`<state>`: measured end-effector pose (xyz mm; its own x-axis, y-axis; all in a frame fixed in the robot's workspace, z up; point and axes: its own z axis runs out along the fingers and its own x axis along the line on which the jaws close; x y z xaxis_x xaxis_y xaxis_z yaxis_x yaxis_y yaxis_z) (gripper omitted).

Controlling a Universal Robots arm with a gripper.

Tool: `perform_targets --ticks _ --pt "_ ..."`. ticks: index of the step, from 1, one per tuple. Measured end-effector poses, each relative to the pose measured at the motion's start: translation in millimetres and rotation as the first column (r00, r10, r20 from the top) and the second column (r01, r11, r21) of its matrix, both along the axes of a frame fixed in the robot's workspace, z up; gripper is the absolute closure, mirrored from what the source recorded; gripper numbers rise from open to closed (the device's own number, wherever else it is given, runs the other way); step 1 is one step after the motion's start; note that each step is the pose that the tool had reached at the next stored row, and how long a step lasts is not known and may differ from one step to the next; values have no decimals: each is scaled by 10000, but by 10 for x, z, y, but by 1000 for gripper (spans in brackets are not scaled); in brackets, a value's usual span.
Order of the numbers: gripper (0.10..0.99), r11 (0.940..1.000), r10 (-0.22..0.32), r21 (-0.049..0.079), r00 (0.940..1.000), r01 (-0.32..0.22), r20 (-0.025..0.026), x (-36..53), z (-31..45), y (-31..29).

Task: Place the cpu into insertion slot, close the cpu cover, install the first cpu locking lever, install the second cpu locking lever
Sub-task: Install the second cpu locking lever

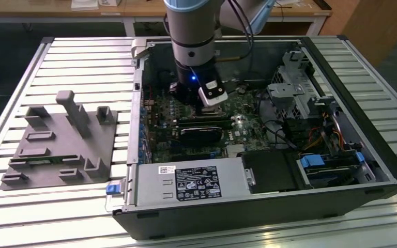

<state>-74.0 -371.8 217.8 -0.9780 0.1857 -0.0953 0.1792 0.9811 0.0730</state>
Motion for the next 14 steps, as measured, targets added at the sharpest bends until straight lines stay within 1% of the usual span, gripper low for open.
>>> perform_targets --ticks 2,4,8,9,12,14 --pt "980 10000 84 52 10000 -84 0 -13 -14 -8" --pt "980 9998 167 138 9999 -167 2 -24 -30 -15" --pt "980 9991 235 343 9997 -235 5 -27 -55 -39" --pt "980 9987 258 449 9997 -258 8 -29 -66 -53" --pt "980 9977 277 617 9996 -278 14 -29 -80 -80" --pt "980 9974 286 667 9996 -287 14 -30 -82 -104"
